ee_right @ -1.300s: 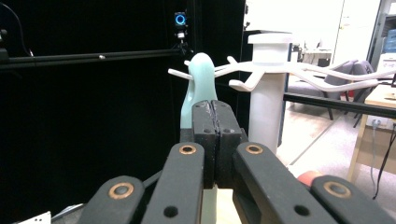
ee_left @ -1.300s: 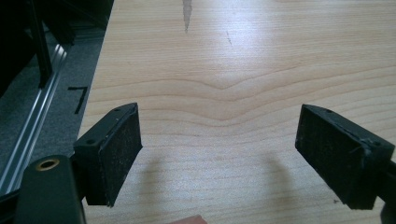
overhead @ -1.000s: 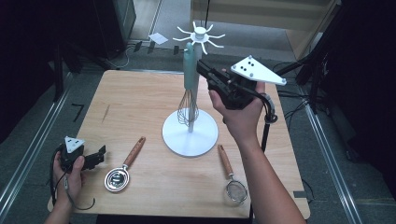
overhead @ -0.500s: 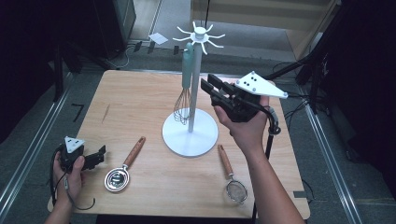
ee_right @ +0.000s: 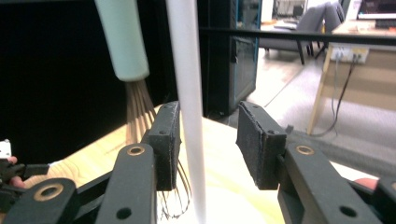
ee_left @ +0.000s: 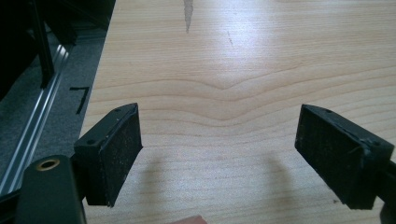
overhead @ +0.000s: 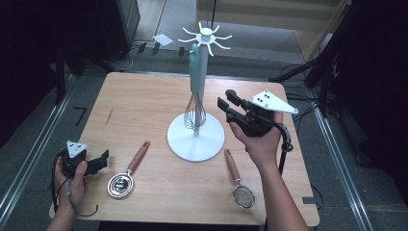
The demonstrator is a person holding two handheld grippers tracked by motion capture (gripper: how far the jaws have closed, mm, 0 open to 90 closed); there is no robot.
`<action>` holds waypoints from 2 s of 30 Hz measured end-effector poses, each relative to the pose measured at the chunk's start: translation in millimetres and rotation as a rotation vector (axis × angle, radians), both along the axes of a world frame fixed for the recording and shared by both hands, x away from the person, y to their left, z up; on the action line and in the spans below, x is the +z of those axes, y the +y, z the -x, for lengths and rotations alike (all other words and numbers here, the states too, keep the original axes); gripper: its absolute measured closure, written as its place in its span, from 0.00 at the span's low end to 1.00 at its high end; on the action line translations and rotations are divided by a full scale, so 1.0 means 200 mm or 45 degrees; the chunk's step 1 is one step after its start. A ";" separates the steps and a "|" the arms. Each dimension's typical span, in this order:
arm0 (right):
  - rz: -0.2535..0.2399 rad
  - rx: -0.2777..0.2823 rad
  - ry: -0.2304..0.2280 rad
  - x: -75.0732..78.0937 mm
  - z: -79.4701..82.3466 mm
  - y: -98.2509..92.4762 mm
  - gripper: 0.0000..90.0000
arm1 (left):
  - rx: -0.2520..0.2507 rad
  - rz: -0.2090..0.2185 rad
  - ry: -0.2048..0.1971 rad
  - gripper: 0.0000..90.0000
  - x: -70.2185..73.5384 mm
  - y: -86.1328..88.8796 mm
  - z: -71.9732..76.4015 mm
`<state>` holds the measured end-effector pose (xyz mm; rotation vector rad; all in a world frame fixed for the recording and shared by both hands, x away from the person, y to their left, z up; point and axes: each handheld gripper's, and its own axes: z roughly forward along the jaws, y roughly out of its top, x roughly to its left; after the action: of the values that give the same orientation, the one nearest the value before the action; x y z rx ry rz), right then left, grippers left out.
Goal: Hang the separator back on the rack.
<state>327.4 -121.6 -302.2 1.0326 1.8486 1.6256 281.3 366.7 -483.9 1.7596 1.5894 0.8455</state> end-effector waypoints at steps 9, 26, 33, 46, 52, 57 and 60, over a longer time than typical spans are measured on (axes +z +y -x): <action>0.039 -0.044 0.081 -0.10 0.00 -0.06 0.65 | 0.001 -0.001 0.002 0.17 0.00 0.00 0.00; 0.083 -0.125 0.204 -0.33 0.03 -0.13 0.64 | 0.003 -0.001 0.002 0.17 0.00 0.00 0.00; 0.153 -0.122 0.306 -0.40 0.03 -0.14 0.62 | 0.009 0.005 0.001 0.17 0.00 0.00 0.00; 0.224 -0.177 0.478 -0.52 0.04 -0.22 0.60 | 0.001 0.004 0.000 0.17 0.00 0.00 0.00; 0.275 -0.190 0.591 -0.58 0.04 -0.23 0.60 | 0.003 0.006 0.001 0.17 0.00 0.00 0.00; 0.305 -0.192 0.713 -0.64 0.03 -0.22 0.58 | 0.003 0.008 0.001 0.17 0.00 0.00 0.00; 0.316 -0.184 0.793 -0.67 0.02 -0.22 0.58 | 0.002 0.008 0.003 0.17 0.00 0.00 0.00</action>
<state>324.0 -165.5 -435.4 1.6359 2.2164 1.0167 281.5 367.4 -483.9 1.7555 1.5936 0.8393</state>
